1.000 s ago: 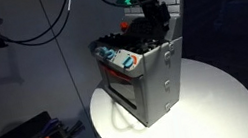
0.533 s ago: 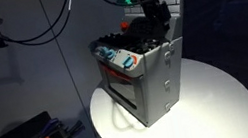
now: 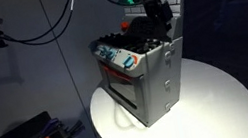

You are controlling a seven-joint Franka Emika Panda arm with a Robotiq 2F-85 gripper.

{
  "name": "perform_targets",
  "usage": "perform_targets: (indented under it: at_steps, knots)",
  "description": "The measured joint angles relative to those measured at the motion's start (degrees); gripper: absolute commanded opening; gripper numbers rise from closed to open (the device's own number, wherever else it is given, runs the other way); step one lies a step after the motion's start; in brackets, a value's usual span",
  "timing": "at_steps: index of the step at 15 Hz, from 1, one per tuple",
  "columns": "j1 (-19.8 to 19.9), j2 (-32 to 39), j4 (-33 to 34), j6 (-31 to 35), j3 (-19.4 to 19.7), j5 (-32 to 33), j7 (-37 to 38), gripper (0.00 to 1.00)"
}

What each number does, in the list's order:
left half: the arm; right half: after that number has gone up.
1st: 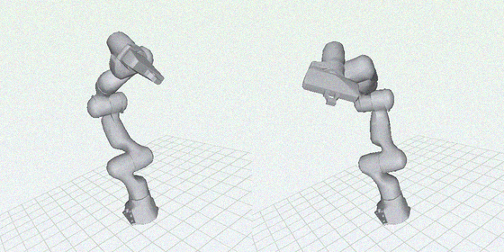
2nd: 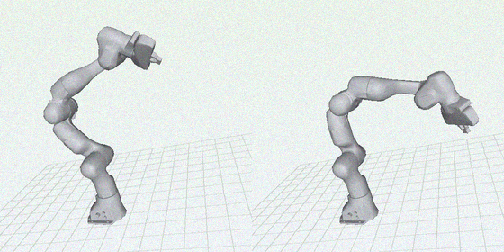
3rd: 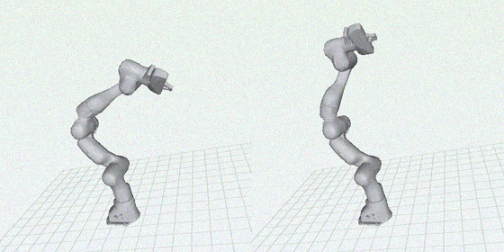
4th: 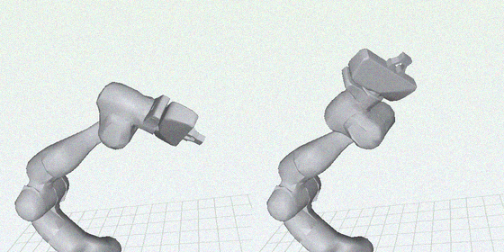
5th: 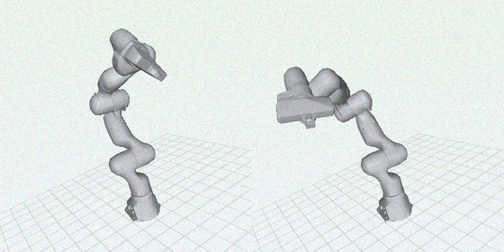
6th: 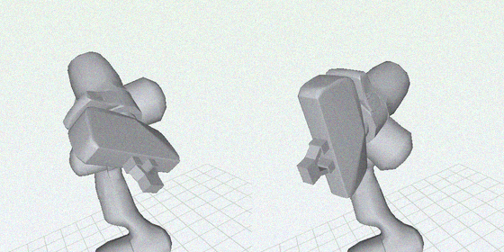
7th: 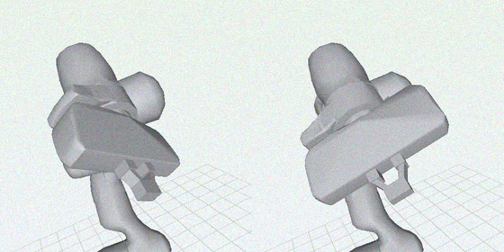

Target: Press the top switch on the stove

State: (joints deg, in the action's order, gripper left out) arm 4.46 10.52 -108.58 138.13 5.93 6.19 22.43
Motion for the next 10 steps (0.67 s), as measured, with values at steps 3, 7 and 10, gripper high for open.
perform_targets:
  at_steps: [3,7,10]
  knots:
    - [0.00,0.52,0.74,-0.23,0.10,0.00,0.00,1.00]
    - [0.00,0.67,1.07,-0.78,0.17,0.00,-0.02,1.00]
    - [0.00,0.44,0.94,-1.02,0.19,0.00,-0.06,1.00]
